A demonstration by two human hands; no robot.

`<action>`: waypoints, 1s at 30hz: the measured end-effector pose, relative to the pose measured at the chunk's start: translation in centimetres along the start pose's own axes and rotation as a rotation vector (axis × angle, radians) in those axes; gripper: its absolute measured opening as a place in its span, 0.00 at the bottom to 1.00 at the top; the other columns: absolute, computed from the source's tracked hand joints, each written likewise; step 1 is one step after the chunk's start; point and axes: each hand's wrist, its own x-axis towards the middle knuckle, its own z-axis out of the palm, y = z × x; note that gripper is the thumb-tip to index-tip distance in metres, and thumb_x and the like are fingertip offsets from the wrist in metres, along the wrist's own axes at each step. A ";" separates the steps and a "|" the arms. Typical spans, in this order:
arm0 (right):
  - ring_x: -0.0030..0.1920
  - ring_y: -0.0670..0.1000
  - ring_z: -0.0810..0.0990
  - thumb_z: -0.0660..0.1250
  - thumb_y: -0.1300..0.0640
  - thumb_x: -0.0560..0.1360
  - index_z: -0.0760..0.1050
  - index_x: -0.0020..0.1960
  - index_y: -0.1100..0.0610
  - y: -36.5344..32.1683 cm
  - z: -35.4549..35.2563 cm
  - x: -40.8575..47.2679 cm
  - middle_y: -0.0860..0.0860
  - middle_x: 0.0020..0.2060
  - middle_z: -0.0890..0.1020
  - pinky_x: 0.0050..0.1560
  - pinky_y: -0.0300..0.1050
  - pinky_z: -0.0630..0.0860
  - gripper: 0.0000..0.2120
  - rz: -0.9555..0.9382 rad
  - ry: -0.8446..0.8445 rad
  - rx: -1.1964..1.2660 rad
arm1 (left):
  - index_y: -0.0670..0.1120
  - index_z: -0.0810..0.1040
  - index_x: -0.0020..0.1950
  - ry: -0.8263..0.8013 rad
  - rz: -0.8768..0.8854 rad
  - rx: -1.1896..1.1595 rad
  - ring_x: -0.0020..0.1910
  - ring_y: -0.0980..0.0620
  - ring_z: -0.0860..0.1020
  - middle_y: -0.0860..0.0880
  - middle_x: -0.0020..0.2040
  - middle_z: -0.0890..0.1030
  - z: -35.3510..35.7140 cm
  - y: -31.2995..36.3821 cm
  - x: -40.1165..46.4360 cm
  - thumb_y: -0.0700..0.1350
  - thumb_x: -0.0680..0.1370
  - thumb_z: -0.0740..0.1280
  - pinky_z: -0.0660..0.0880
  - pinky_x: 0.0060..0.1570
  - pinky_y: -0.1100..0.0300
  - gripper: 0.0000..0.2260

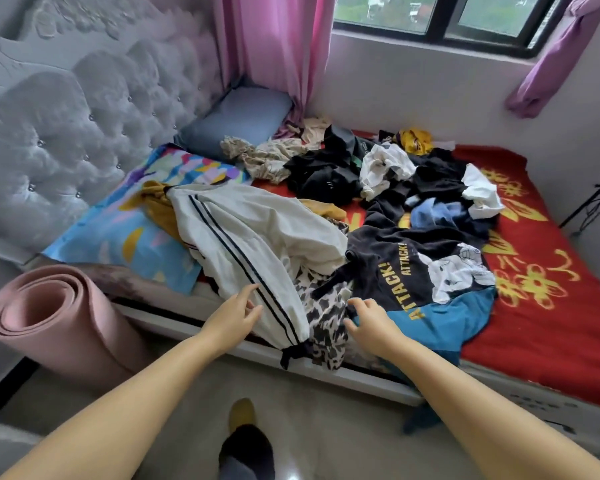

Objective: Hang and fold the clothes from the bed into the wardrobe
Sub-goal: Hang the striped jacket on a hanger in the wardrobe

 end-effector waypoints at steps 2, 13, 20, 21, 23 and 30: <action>0.66 0.56 0.67 0.58 0.47 0.80 0.59 0.74 0.51 -1.4 -0.2 2.8 0.55 0.69 0.66 0.64 0.55 0.70 0.24 -0.032 -0.019 -0.016 | 0.52 0.59 0.76 0.004 -0.024 -0.005 0.49 0.57 0.75 0.54 0.52 0.74 -0.9 -1.9 2.0 0.52 0.81 0.59 0.75 0.51 0.57 0.24; 0.62 0.57 0.70 0.60 0.51 0.77 0.61 0.73 0.52 -13.6 -2.3 27.6 0.55 0.65 0.68 0.59 0.51 0.73 0.25 -0.095 -0.124 -0.102 | 0.50 0.60 0.75 0.009 -0.217 -0.108 0.49 0.53 0.74 0.50 0.51 0.74 -10.6 -13.7 22.7 0.51 0.81 0.60 0.70 0.47 0.59 0.24; 0.62 0.58 0.69 0.59 0.49 0.80 0.61 0.72 0.55 -20.5 0.3 41.1 0.57 0.67 0.67 0.59 0.52 0.72 0.24 -0.122 -0.198 -0.078 | 0.45 0.58 0.76 0.096 -0.478 -0.078 0.65 0.41 0.69 0.40 0.69 0.65 -15.0 -21.0 34.8 0.47 0.81 0.59 0.68 0.60 0.52 0.24; 0.63 0.58 0.69 0.59 0.49 0.80 0.60 0.73 0.55 -20.9 1.0 42.7 0.57 0.67 0.67 0.60 0.52 0.72 0.24 -0.130 -0.216 -0.083 | 0.45 0.56 0.77 0.124 -0.515 -0.071 0.67 0.40 0.66 0.40 0.71 0.61 -15.0 -21.7 36.0 0.47 0.81 0.59 0.66 0.62 0.51 0.25; 0.65 0.57 0.69 0.60 0.49 0.80 0.59 0.74 0.54 -22.2 2.6 45.9 0.56 0.69 0.66 0.62 0.51 0.71 0.25 -0.144 -0.218 -0.064 | 0.45 0.53 0.77 0.233 -0.565 -0.071 0.68 0.40 0.64 0.40 0.73 0.58 -14.7 -23.3 38.5 0.46 0.80 0.62 0.65 0.64 0.50 0.28; 0.62 0.58 0.68 0.62 0.48 0.77 0.58 0.72 0.52 -26.9 11.8 54.3 0.56 0.64 0.68 0.57 0.52 0.71 0.27 -0.070 -0.247 0.084 | 0.45 0.53 0.76 0.422 -0.767 -0.468 0.67 0.42 0.68 0.46 0.69 0.67 -10.7 -30.4 44.2 0.47 0.78 0.66 0.67 0.58 0.55 0.32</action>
